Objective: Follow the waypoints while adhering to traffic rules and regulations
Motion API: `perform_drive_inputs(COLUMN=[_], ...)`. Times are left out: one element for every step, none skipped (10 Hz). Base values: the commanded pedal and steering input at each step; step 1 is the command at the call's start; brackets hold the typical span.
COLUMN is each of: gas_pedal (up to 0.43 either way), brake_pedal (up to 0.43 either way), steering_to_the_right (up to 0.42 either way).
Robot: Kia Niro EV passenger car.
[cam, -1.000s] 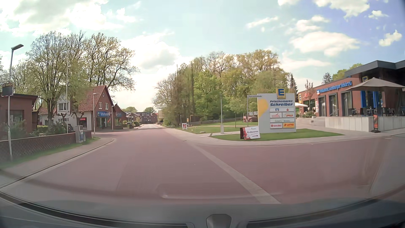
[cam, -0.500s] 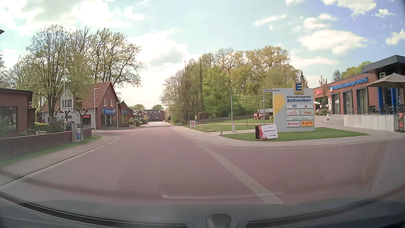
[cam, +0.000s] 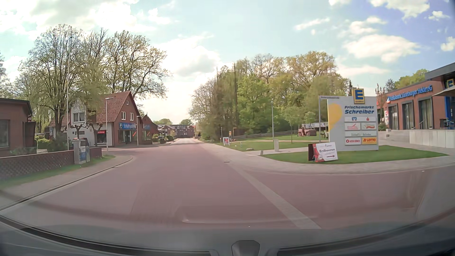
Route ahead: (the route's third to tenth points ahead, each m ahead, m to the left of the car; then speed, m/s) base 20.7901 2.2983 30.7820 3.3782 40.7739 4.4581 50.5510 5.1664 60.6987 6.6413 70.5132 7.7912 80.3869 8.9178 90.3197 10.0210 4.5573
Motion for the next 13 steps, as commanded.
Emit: perform_drive_inputs(gas_pedal=[0.11,0.11,0.11,0.11,0.11,0.11,0.11,0.11,0.11,0.11,0.11,0.11,0.11], brake_pedal=[0.0,0.0,0.0,0.0,0.0,0.0,0.0,0.0,0.0,0.0,0.0,0.0,0.0], steering_to_the_right=[-0.071,-0.07,-0.07,-0.069,-0.066,-0.061,-0.057,-0.056,-0.056,-0.055,-0.053,-0.05,-0.043])
